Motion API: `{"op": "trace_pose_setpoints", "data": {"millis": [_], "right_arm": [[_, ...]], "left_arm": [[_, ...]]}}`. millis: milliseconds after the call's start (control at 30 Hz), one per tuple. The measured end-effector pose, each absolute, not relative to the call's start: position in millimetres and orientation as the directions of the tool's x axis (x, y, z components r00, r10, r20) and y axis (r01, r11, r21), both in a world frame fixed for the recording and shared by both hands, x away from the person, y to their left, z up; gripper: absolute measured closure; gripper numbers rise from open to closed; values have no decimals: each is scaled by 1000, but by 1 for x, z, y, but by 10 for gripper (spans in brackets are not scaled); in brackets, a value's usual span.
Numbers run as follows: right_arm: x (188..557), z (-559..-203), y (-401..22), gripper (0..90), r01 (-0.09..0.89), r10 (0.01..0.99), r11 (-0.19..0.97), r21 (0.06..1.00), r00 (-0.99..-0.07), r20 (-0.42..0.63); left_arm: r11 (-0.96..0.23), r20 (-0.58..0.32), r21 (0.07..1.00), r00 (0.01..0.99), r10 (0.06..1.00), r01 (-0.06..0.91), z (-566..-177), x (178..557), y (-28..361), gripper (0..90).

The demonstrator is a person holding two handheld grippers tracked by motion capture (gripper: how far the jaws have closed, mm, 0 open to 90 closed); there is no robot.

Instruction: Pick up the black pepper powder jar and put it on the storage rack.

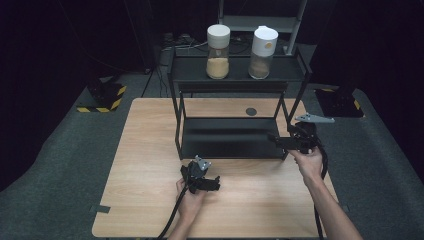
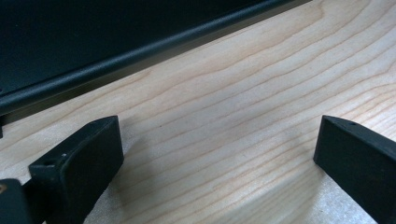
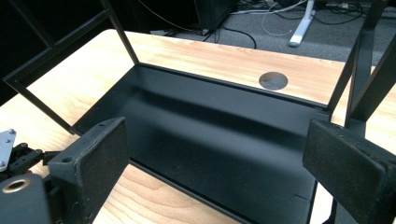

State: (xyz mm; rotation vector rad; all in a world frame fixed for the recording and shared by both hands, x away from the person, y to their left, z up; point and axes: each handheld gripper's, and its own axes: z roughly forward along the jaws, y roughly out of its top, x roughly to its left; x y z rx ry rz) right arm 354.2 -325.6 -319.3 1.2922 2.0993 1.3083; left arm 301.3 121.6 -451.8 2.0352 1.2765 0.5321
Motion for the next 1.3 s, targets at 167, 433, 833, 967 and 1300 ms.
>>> {"op": "trace_pose_setpoints", "data": {"millis": [167, 433, 833, 967, 1300], "right_arm": [[354, -324, -325, 66, 519, 836, 160, 840, -523, 164], [353, -331, -324, 66, 526, 837, 158, 835, -520, 169], [352, -343, -323, 66, 537, 838, 162, 828, -518, 171], [352, -346, -321, 66, 540, 838, 171, 824, -519, 166], [351, -355, -316, 67, 543, 837, 183, 819, -523, 160]], "left_arm": [[-299, -8, 720, 439, 898, 626, -452, 301, 122, 13], [-299, -8, 720, 439, 899, 626, -452, 301, 122, 13], [-298, -9, 720, 439, 899, 626, -452, 301, 122, 13], [-299, -9, 720, 439, 899, 626, -452, 301, 122, 12], [-299, -9, 720, 439, 899, 626, -452, 301, 122, 13]]}}
